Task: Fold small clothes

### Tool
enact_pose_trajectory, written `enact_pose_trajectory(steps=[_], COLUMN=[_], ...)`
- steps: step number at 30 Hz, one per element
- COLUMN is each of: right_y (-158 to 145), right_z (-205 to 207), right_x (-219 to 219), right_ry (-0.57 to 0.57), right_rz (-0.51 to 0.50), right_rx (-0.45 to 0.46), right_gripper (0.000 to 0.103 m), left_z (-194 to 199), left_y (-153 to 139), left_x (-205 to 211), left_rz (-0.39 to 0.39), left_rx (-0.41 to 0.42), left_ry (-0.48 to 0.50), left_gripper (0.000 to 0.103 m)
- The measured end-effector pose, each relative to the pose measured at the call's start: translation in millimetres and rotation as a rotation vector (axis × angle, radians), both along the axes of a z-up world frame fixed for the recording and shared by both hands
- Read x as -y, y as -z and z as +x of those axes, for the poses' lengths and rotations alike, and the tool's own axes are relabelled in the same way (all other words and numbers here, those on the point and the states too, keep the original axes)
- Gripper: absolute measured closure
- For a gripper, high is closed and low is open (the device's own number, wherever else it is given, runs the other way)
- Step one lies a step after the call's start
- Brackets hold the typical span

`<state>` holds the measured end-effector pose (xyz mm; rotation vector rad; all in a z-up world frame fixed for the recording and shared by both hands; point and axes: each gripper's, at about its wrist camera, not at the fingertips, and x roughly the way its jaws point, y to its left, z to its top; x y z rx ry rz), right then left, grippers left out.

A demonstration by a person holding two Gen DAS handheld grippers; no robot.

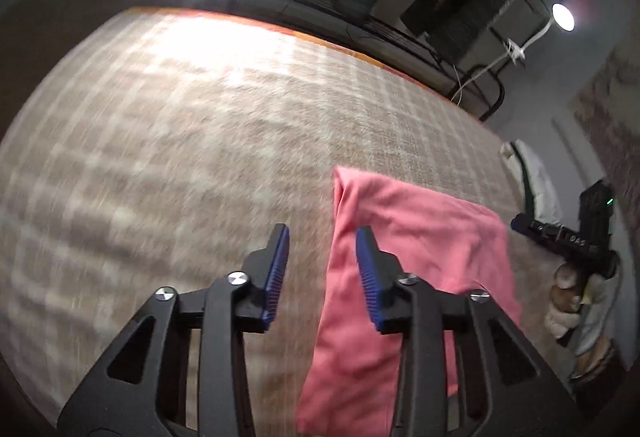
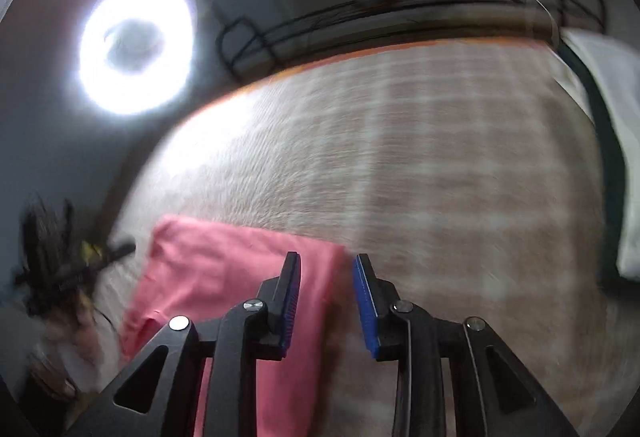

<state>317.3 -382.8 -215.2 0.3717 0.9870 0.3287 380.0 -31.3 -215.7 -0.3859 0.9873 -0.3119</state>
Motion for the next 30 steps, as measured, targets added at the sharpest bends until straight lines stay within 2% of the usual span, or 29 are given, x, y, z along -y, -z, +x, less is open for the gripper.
enact_pose_trajectory(steps=[2,4,9,12,13,19,23,25,26,28,29,30], right_y=[3,7,22,30,32,39,43,44,44,43,42,41], right_z=[-12,-20,-35,-37,-35,-31,-24,-15,-12,-6,-4,-1], right_x=[20,30,31,25,25,16,8,1,-4,-13,-19,-23], right_ry=[0.033,0.047,0.035,0.029,0.027,0.015,0.036,0.029,0.026,0.012,0.007,0.007], right_rz=[0.094,0.146,0.227,0.249,0.255,0.271,0.300,0.318,0.313,0.291,0.279,0.264], right_rx=[-0.009,-0.019,-0.051,-0.066,-0.069,-0.071,-0.052,-0.063,-0.062,-0.051,-0.051,-0.054], right_gripper=[0.068,0.063,0.060,0.060,0.060,0.060,0.060,0.062,0.063,0.064,0.069,0.072], left_z=[-19,-41,-74,-81,-82,-81,-78,-75,-73,-69,-67,-65], left_y=[2,10,33,47,47,46,43,41,39,40,39,40], left_x=[-14,-26,-32,-30,-30,-27,-14,-3,3,13,15,17], left_rz=[-0.051,-0.115,-0.232,-0.287,-0.301,-0.357,-0.339,-0.301,-0.276,-0.230,-0.199,-0.179], left_rx=[-0.032,-0.077,-0.174,-0.217,-0.210,-0.205,-0.185,-0.159,-0.145,-0.141,-0.133,-0.135], left_ry=[-0.021,-0.042,-0.083,-0.092,-0.099,-0.101,-0.076,-0.061,-0.052,-0.040,-0.045,-0.043], left_gripper=[0.060,0.051,0.051,0.051,0.050,0.049,0.049,0.049,0.051,0.071,0.077,0.087])
